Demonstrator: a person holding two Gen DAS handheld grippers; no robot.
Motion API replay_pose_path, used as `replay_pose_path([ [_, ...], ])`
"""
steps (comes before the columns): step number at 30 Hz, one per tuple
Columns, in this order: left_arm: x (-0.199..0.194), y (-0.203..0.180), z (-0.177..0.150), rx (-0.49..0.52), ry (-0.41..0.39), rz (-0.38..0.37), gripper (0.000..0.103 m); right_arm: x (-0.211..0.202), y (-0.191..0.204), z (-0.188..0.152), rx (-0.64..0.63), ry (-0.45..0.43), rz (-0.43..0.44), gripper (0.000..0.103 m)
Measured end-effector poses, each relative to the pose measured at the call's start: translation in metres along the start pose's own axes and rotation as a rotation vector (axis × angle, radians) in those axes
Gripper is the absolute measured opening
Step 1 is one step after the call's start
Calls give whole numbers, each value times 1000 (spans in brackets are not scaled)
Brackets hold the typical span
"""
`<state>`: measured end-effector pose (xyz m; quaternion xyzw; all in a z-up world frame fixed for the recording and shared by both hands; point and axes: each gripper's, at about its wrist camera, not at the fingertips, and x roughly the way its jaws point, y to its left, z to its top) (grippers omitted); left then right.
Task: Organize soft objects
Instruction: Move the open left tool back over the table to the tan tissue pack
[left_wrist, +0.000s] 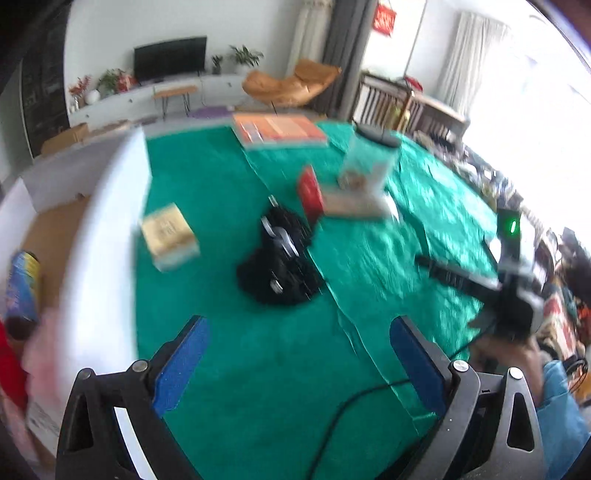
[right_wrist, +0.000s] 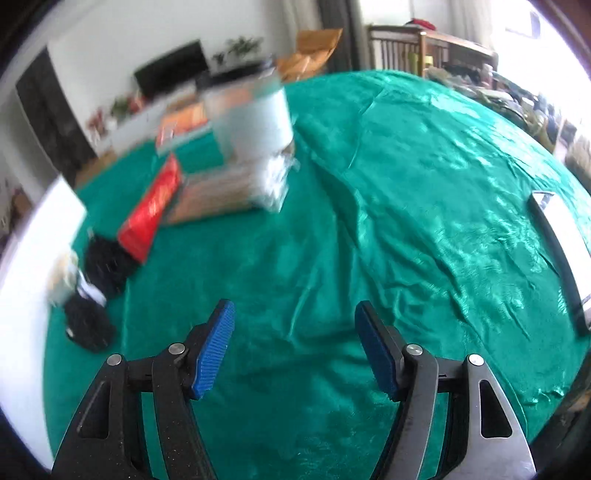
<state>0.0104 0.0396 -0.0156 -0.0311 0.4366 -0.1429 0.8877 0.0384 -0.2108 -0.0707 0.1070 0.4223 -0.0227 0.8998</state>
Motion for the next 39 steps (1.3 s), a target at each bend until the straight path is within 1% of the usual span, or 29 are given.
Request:
replay_pose_path([
  [2,27,-7,-11,14,44,27,97,2,2,2,2,-8,-51,71],
  [3,29,-5,-23,19,58,44,97,2,5,-1,0,2,-53,71],
  [6,42,-6,-41,7,84,67,97,8,11,-2,-33,28,-81,71],
  [7,44,-2,-43,-1,86,72,97,10,16,-3,-49,34,-92,71],
  [9,44,1,-45,-17,82,82,97,18,14,-1,-68,49,-106,71],
  [10,43,6,-45,-28,78,84,97,15,12,0,-76,48,-116,72],
  [11,42,8,-46,-35,75,86,97,9,0,-2,-83,51,-117,74],
  [16,44,19,-48,-64,78,95,97,8,1,-8,-112,52,-136,77],
  [25,50,22,-51,-64,102,109,97,7,0,-9,-112,47,-137,79],
  [30,50,16,-53,-37,106,115,97,7,0,-9,-111,47,-137,79],
  [32,49,17,-50,-36,96,123,97,7,0,-9,-112,47,-137,79],
  [34,46,20,-41,-45,69,135,97,8,0,-9,-112,47,-137,79],
  [37,44,26,-13,-77,15,205,97,8,0,-8,-112,47,-137,80],
  [38,47,31,1,-111,-4,236,97,8,0,-8,-112,47,-136,80],
  [39,51,35,11,-138,-14,250,97,8,0,-8,-112,47,-137,80],
])
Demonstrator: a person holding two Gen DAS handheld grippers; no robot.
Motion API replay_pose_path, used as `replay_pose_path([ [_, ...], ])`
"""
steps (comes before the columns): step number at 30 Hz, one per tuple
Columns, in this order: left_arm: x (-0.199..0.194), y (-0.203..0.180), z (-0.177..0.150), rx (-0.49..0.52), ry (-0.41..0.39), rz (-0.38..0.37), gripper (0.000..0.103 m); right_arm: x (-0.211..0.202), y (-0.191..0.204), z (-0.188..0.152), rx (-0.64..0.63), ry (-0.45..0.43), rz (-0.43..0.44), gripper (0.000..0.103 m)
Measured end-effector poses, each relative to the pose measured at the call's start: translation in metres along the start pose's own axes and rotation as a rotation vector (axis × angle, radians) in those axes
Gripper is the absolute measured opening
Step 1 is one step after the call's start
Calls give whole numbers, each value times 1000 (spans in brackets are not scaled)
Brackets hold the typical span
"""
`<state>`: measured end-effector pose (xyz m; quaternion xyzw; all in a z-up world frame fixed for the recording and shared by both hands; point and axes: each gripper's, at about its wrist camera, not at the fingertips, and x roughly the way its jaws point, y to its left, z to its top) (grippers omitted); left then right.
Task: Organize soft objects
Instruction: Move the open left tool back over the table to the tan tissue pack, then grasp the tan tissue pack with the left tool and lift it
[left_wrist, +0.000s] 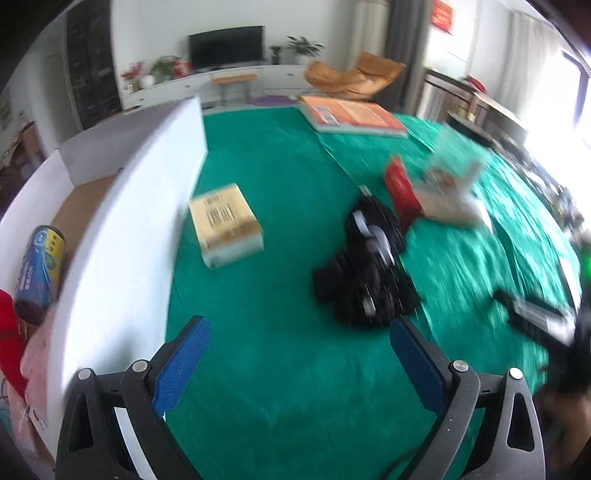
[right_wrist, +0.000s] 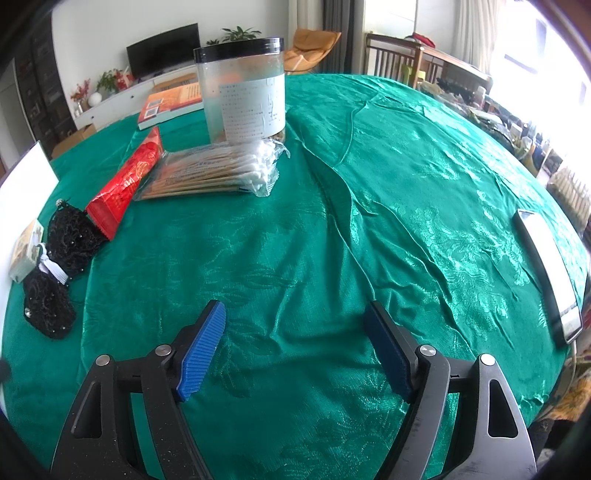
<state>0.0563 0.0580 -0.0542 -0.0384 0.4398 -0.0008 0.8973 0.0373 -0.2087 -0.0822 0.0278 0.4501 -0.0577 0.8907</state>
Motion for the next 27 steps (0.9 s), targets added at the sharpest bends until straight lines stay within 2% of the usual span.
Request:
replay_pose_path([
  [5,41,15,34,-163,-16,65,97,0,0,0,-1,0,1,80],
  [9,66,19,46,-204,-28,125,97,1,0,1,-1,0,1,80],
  [13,83,20,54,-218,-31,182,97,2,0,1,0,0,2,81],
  [15,92,20,58,-217,-33,206,100,1,0,2,0,0,3,81],
  [19,113,11,65,-160,9,320,103,1,1,3,1,0,3,82],
  [20,116,11,65,-147,8,327,103,1,1,3,0,0,2,82],
  [22,116,11,67,-117,-1,284,103,1,1,3,1,0,2,82],
  [24,107,6,66,-73,-1,176,103,2,1,3,0,-1,2,82],
  [25,102,0,65,-60,5,107,103,2,1,3,1,-1,2,82],
  [27,82,-11,60,-23,26,-137,102,2,1,3,1,-1,3,82],
])
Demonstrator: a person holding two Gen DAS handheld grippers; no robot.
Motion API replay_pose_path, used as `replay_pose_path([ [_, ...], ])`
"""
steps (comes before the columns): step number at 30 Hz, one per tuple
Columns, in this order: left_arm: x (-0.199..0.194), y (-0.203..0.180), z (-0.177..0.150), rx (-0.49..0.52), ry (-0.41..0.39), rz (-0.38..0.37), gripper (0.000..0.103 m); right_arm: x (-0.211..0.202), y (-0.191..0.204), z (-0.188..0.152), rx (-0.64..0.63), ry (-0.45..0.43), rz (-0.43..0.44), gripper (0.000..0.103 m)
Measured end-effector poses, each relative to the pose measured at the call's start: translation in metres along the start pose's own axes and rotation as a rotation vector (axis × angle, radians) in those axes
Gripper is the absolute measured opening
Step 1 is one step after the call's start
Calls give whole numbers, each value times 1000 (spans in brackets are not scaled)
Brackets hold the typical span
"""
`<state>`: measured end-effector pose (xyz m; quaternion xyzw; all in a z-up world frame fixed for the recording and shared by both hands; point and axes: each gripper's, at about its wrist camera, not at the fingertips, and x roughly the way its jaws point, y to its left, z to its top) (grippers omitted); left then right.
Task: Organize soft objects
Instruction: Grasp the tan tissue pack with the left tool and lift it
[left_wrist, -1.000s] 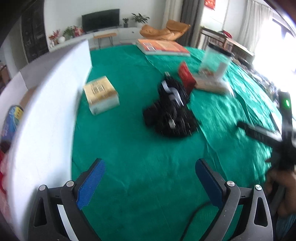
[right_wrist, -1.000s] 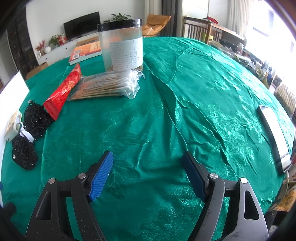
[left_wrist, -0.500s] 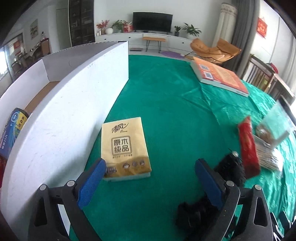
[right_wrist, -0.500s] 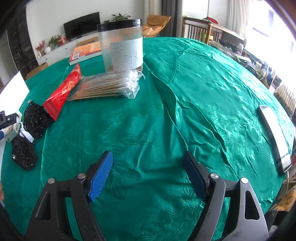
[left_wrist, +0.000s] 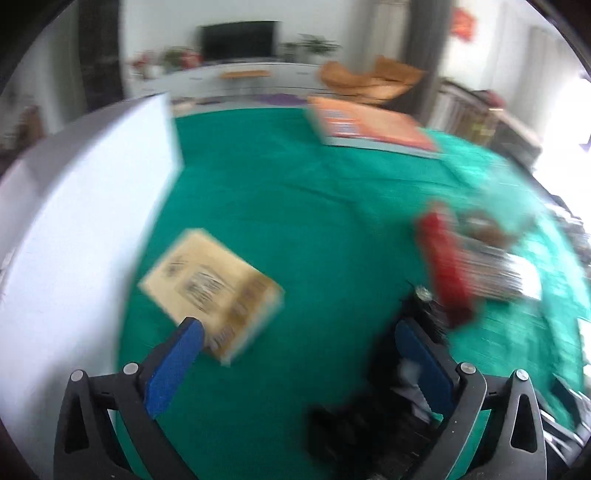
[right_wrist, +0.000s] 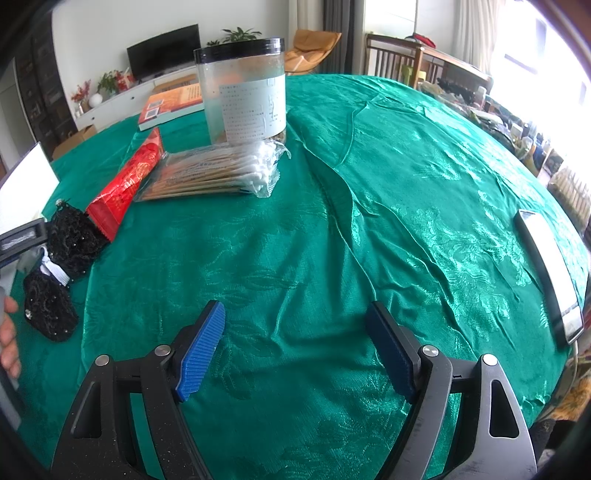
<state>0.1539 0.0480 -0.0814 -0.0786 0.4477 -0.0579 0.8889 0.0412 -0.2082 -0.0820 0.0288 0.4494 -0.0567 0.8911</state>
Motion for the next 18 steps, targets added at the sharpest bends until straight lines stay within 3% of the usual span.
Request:
replay_pose_path([
  [2,-16,-5,0,-3,1,-126,102,0,0,0,0,0,0,82],
  [4,-26,-3,8,-26,-45,-109,103,0,0,0,0,0,0,82],
  [6,-25,7,19,-75,-77,-36,103,1,0,0,-1,0,0,82],
  [9,-2,15,25,-99,-38,78,103,1,0,0,0,0,0,82],
  [12,22,17,21,-68,4,148,103,1,0,1,-1,0,0,82],
  [14,32,13,22,-9,-26,237,103,1,0,1,-1,0,0,82],
  [18,42,15,28,34,-19,283,103,2,1,1,-1,-1,0,82],
])
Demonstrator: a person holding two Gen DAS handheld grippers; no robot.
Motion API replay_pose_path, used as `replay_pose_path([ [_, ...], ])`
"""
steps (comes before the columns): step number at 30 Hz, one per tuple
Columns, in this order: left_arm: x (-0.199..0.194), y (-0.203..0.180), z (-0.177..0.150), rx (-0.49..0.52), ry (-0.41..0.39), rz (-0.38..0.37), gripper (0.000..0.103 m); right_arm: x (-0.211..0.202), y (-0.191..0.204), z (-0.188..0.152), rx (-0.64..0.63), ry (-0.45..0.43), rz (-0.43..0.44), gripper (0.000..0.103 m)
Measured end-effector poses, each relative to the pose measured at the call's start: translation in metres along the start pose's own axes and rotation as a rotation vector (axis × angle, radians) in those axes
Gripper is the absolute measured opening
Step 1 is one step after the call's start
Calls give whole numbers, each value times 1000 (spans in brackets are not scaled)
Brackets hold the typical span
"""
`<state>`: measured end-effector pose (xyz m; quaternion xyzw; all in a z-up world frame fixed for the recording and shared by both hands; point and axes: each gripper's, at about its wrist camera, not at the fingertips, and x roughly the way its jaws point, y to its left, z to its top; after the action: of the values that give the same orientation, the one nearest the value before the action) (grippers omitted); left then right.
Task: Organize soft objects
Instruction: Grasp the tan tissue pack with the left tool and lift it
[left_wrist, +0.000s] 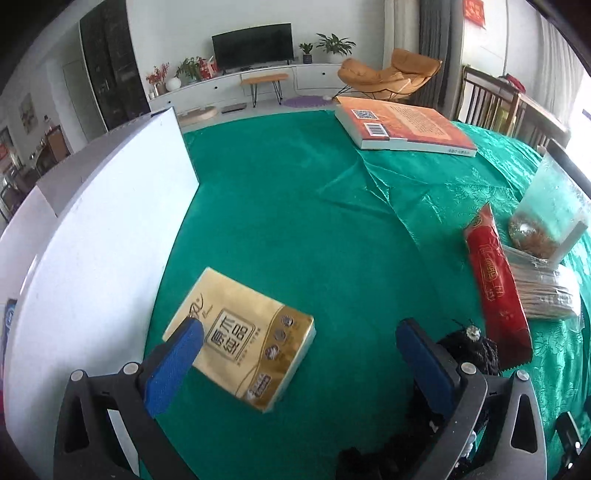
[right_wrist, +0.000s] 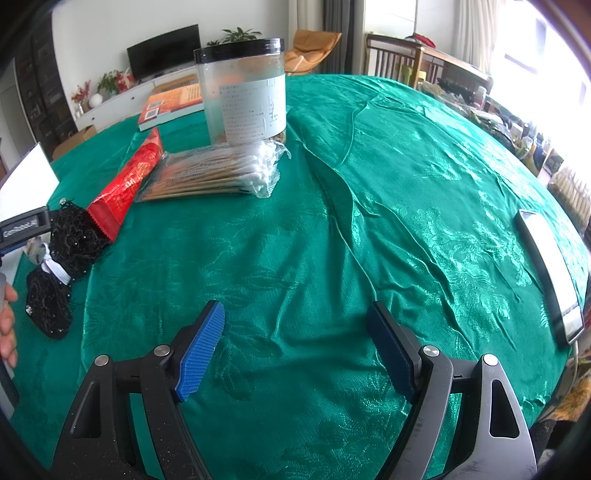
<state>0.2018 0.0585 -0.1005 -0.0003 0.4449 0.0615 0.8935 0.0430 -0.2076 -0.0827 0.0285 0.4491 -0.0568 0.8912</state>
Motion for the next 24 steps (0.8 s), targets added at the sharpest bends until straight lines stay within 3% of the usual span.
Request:
replay_pose_path([
  [17,-11,-3,0,58,-23,32,103,2,1,1,0,-1,0,83],
  [24,5,20,3,24,3,69,102,2,1,1,0,-1,0,83],
])
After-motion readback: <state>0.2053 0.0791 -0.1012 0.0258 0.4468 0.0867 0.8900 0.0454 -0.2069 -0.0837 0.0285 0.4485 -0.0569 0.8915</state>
